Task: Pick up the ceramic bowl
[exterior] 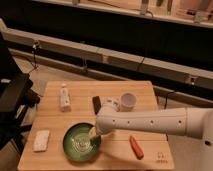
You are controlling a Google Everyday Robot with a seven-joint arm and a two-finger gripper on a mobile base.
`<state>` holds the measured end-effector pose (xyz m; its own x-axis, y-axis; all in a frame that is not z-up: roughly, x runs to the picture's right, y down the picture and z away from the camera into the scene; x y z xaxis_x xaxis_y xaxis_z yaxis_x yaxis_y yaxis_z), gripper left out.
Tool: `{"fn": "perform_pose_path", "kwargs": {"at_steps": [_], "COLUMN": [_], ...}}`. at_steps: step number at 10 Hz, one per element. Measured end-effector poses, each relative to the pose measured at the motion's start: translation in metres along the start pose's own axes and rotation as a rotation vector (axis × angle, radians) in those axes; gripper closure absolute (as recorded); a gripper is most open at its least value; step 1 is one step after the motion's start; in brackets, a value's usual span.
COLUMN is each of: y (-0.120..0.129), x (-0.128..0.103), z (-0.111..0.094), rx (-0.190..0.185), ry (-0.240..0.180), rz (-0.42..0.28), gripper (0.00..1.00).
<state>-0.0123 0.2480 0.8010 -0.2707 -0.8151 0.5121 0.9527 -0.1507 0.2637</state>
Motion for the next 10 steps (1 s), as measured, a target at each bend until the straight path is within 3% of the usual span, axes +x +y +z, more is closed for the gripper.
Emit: {"fn": "perform_pose_path", "kwargs": {"at_steps": [2,4,5,9,10], "y": [-0.0010,-0.0018,-0.0020,-0.0030,-0.0046], "x": [0.0008,0.0018,0.0022,0.0040,0.0080], "z": [0.0012,0.0035,0.0043,0.0068,0.0018], "rx": [0.001,0.002,0.002,0.003,0.003], "ry": [0.000,0.002,0.002,0.006,0.014], "rz": [0.001,0.002,0.003,0.002,0.002], "gripper": [0.21,0.39,0.42,0.45,0.55]}}
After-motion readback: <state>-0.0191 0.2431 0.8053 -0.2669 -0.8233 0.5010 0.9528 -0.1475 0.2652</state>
